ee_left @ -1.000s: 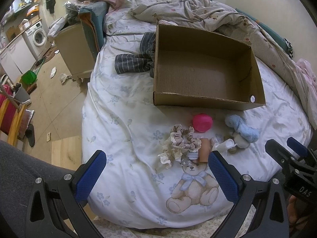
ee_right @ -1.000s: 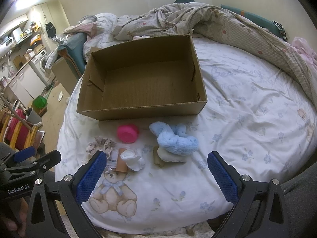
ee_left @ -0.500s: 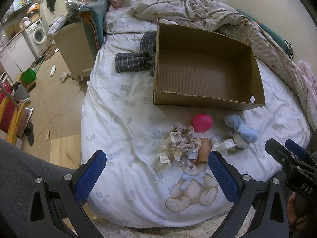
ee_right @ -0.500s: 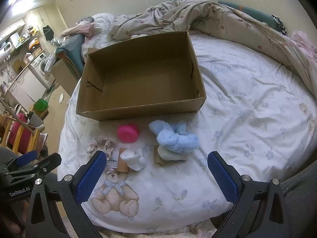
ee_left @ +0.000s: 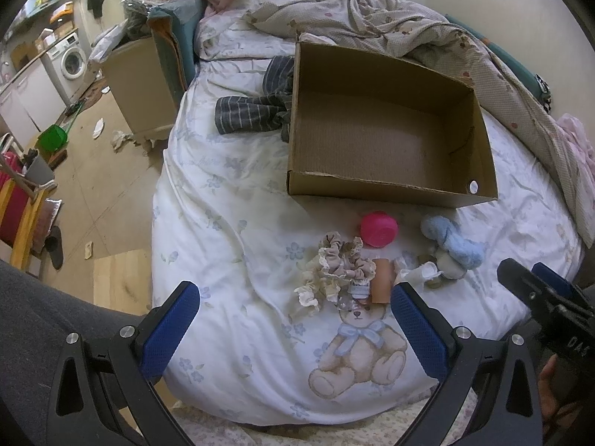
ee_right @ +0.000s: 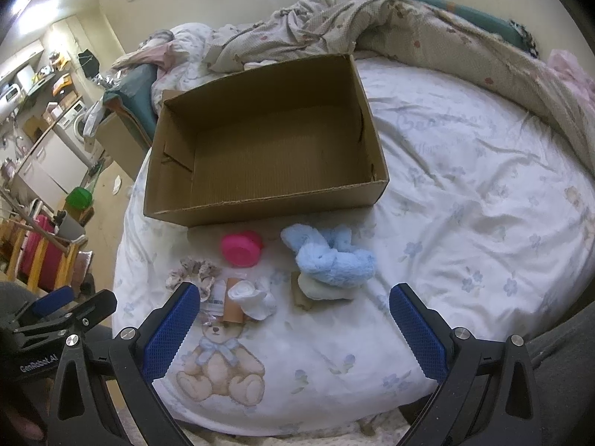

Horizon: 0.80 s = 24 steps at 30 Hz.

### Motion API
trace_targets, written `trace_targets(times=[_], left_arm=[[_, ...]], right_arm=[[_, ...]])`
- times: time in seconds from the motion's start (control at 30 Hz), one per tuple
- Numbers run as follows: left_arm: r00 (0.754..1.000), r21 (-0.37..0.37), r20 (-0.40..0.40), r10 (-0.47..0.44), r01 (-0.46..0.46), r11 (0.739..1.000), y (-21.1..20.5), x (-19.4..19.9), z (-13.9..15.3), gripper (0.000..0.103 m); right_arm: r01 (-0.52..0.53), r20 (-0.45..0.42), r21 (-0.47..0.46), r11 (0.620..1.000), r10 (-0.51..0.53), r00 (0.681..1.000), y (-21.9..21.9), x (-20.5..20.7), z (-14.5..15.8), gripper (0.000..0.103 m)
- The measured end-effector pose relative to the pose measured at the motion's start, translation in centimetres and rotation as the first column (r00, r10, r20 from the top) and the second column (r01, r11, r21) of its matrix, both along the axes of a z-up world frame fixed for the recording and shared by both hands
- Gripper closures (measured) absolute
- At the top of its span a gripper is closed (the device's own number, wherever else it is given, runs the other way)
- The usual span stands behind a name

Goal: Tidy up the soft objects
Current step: 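Grasp the light blue scrunchie with the right tool while the left tool grasps the beige scrunchie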

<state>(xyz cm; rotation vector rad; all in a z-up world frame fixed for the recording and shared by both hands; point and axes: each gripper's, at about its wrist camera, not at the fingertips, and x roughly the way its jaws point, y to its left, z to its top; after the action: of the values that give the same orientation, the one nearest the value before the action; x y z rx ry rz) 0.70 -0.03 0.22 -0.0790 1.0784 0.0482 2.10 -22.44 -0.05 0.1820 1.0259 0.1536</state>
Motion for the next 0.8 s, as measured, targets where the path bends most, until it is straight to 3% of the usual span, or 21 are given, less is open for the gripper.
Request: trace_targets(times=[0.23, 0.4, 0.5, 0.63, 0.8], left_arm=[[0.999, -0.030, -0.042, 0.009, -0.010, 0.999, 1.0, 2.3, 1.5, 0.000], [0.995, -0.022, -0.099, 0.032, -0.035, 0.999, 2.2, 4.4, 1.4, 0.000], [0.988, -0.038, -0.150, 0.041, -0.048, 0.998, 2.9, 5.5, 0.4, 0.000], [0.976, -0.051, -0.198, 0.087, -0.099, 0.994, 4.0, 6.6, -1.8, 0.000], [0.958, -0.070, -0.256, 0.132, -0.155, 0.985, 5.3, 7.0, -4.6, 0.000]], right_arm=[[-0.017, -0.081, 0.121, 0.993, 0.027, 0.996, -1.7, 2.7, 1.5, 0.000], [-0.002, -0.191, 0.171, 0.985, 0.036, 0.981, -3.7, 5.6, 0.9, 0.000], [0.045, -0.289, 0.175, 0.983, 0.008, 0.957, -5.0, 7.1, -1.2, 0.000], [0.131, -0.430, 0.189, 0.973, -0.038, 0.902, -5.6, 8.3, -5.8, 0.000], [0.155, -0.479, 0.167, 0.974, -0.057, 0.876, -4.5, 9.5, -9.4, 0.000]])
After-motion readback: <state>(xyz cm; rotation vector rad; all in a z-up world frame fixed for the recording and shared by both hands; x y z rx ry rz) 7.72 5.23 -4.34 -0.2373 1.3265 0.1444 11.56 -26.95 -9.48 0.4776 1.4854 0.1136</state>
